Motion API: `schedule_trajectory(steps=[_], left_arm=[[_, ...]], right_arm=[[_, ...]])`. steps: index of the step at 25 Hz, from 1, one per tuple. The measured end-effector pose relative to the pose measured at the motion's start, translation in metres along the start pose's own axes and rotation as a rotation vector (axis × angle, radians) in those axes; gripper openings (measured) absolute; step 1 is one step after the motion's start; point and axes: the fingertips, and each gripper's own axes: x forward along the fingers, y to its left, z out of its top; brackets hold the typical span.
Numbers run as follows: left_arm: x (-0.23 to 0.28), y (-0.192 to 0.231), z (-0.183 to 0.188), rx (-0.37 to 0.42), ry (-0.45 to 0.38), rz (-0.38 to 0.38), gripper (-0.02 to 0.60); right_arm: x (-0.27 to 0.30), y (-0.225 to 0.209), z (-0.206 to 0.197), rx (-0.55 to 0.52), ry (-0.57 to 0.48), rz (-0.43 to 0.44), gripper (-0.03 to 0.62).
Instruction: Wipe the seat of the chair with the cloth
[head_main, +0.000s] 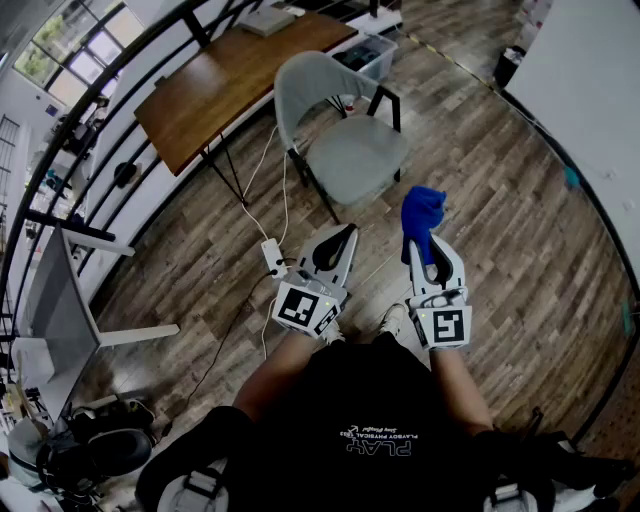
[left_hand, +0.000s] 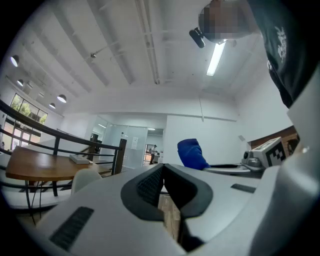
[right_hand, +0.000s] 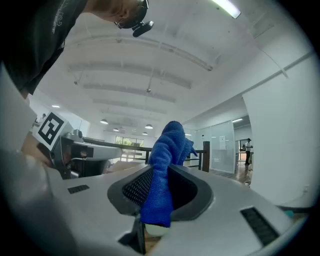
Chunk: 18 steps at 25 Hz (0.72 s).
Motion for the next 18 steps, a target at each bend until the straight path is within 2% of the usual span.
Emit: schedule_trajectory(steps=[12,18], left_arm=[[0.03,-0.023,-0.015,0.02,0.042,-0.004,0.006],[0.057,-0.037,-0.022,0.036,0.062,0.034,0.006]], right_arm=[[-0.007,-0.036,0.001,0.042,-0.046,0.019,0.092],[-0.01,-0.071,-0.003,0.078,-0.06,0.042,0.092]])
